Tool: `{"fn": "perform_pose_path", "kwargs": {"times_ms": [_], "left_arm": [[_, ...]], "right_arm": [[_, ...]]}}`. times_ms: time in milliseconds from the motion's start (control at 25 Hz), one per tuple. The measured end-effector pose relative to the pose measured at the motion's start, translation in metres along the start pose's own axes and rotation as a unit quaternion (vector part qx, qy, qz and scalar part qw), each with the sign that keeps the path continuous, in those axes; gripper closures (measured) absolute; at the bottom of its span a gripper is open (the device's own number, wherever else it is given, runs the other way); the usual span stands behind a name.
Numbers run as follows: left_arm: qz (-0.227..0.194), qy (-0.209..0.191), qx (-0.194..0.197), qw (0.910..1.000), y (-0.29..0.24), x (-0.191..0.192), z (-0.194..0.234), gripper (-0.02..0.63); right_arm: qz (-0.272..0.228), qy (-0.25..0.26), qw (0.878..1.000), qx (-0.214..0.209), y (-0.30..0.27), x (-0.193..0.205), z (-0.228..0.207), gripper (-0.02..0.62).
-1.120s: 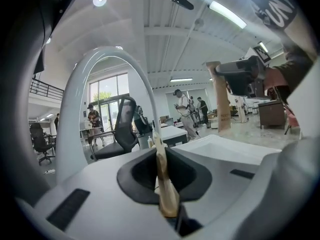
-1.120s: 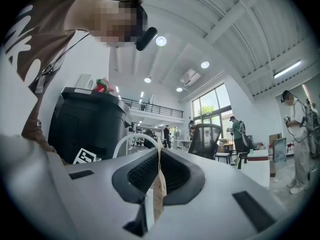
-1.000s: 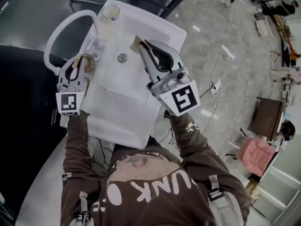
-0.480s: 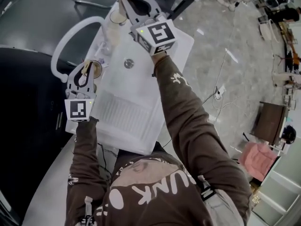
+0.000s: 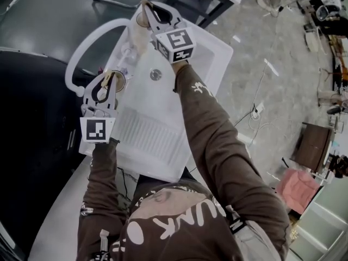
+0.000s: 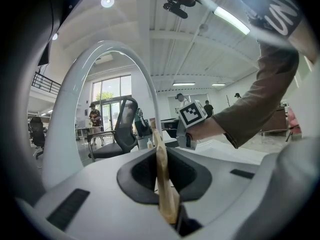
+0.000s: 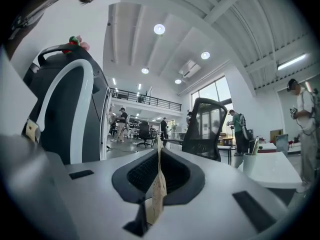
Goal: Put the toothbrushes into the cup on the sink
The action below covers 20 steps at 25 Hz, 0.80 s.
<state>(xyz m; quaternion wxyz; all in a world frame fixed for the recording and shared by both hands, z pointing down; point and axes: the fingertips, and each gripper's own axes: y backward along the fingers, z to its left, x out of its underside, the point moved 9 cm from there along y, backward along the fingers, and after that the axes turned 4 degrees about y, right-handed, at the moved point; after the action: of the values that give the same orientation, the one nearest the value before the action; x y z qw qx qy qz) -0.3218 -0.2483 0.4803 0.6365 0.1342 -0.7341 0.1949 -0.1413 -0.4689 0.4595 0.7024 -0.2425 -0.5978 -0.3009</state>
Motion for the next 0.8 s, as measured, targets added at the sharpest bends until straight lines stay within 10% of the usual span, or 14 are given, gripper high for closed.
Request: {"fn": "perform_pose_path", "kwargs": {"times_ms": [280,440,800], "left_arm": [[0.003,0.000,0.005,1.0000,0.000,0.002,0.001,0.577],[0.002,0.004,0.011,0.9999,0.001,0.000,0.000,0.577],[-0.033,-0.013,0.019,0.9992,0.013,-0.033,-0.014,0.489]], "right_arm": [[0.030,0.005,1.000,0.003,-0.003,0.021,0.002,0.550],[0.032,0.005,0.999,-0.010,0.002,0.017,0.005,0.357],[-0.017,0.043,0.999,-0.018,0.049,-0.029,0.018,0.301]]}}
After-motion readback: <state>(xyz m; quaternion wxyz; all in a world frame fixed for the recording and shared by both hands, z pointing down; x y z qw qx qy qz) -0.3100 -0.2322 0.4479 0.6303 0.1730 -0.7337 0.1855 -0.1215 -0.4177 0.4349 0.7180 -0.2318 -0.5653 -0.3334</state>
